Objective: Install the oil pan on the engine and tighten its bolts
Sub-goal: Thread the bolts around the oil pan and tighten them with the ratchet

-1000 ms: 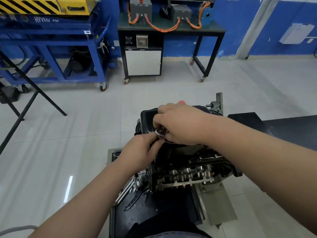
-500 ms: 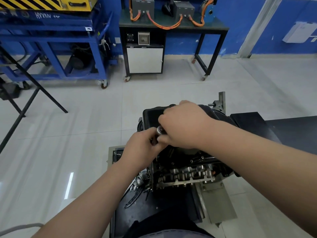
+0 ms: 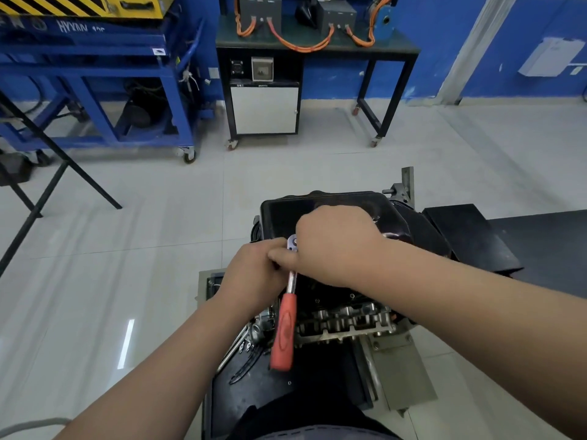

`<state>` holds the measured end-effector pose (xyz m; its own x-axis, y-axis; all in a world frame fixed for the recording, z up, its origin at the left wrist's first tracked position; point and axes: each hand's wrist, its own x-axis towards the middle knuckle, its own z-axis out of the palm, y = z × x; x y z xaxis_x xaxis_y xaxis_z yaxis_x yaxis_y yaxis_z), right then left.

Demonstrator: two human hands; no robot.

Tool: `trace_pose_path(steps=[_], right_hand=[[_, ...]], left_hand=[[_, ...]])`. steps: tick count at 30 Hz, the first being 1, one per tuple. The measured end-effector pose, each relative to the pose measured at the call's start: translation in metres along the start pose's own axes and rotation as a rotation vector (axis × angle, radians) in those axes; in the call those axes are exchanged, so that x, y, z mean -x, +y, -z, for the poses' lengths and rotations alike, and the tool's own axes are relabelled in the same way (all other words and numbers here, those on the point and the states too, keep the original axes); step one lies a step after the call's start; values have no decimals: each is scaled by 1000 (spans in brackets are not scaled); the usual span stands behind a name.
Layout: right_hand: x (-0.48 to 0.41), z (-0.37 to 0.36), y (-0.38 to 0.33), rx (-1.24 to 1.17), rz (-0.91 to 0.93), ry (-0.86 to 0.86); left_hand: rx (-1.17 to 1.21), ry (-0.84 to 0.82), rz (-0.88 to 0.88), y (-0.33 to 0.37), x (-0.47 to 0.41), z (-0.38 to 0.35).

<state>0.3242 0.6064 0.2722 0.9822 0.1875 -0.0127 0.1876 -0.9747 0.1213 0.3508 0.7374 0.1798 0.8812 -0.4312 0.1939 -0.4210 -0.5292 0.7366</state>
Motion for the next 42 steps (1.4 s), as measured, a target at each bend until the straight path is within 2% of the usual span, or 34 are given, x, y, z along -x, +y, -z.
trace_pose_path(steps=[1, 4, 6, 9, 12, 15, 18, 20, 23, 24, 26, 30, 32, 35, 37, 39, 42], right_hand=[[-1, 0, 0, -13, 13, -4], [-7, 7, 12, 22, 267, -59], [-9, 12, 20, 25, 339, -62], [-4, 5, 10, 68, 208, 39], [1, 3, 1, -13, -4, 18], [-3, 8, 9, 24, 197, -39], [-4, 13, 22, 26, 332, -69], [-1, 7, 19, 43, 261, -9], [1, 0, 9, 3, -21, -28], [2, -2, 9, -28, -63, -33], [1, -3, 11, -48, 6, -23], [-5, 3, 20, -2, 284, 14], [-3, 4, 17, 10, 224, 69], [3, -1, 1, 8, -34, 84], [2, -1, -4, -1, -86, 75], [-1, 2, -1, -3, 40, 49], [-3, 8, 10, -15, 271, -37]], left_hand=[[0, -21, -36, 0, 1, 1], [85, -89, -157, -2, 5, 4], [102, -110, -164, -2, 7, 3], [47, -45, -39, -1, 6, 1], [29, -24, 1, 0, 4, 0], [91, -106, -109, -2, 6, 2], [105, -151, -107, -5, 5, 3], [50, -97, -70, -3, 3, 3], [42, -45, -25, 0, 2, 4], [49, -49, -29, 0, 2, 4], [14, -70, -64, 0, 5, 6], [-123, -68, -102, -3, 7, 9], [-131, -27, -84, 0, 8, 8], [-153, 29, 43, 7, 7, 0], [-93, 57, 80, 6, 6, -4], [-9, 49, -17, 1, 7, -2], [6, -53, -165, -3, 11, 6]])
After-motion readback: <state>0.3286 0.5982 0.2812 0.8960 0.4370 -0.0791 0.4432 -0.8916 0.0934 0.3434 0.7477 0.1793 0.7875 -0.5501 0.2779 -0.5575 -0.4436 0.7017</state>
